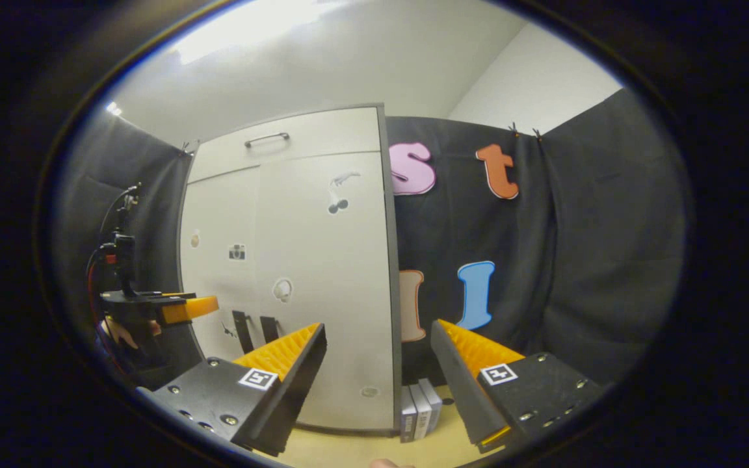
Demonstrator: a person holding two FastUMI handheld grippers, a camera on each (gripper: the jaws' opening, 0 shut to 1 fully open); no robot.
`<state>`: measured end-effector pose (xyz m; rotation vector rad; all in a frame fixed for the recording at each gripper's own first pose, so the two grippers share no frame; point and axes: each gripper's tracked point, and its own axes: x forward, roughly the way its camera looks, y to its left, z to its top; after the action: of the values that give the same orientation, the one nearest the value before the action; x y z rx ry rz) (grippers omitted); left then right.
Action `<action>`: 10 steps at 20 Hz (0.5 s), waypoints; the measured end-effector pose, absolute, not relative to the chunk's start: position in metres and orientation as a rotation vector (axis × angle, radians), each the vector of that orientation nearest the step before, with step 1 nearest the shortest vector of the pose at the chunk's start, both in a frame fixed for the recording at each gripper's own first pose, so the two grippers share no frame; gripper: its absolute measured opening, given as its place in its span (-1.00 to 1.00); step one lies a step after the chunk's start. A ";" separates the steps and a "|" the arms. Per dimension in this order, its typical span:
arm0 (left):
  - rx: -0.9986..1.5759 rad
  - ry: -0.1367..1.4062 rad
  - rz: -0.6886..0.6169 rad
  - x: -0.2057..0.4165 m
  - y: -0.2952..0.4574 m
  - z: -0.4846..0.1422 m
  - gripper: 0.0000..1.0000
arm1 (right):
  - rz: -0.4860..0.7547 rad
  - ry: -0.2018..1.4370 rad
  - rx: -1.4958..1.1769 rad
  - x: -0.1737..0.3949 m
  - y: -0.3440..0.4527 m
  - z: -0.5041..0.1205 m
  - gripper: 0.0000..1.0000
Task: Grab one shoe with the right hand and put it into the shoe cabinet, grab the other shoe with the left hand and put it into the shoe cabinet; then close the right door with the right hand and the left door with the left hand.
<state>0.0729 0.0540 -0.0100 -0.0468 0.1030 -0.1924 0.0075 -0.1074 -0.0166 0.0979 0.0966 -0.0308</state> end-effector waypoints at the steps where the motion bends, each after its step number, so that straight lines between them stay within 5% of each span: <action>1: -0.038 0.086 -0.178 0.064 0.054 0.002 0.89 | -0.019 0.080 0.101 0.005 -0.103 -0.008 0.87; 10: -0.007 -0.053 -0.062 -0.007 0.044 0.062 0.92 | 0.034 0.029 0.151 -0.021 -0.089 0.027 0.95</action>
<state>-0.0075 0.0439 0.0622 -0.0070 -0.0528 -0.0619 -0.0212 -0.0888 0.0265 0.1507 0.0287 0.0343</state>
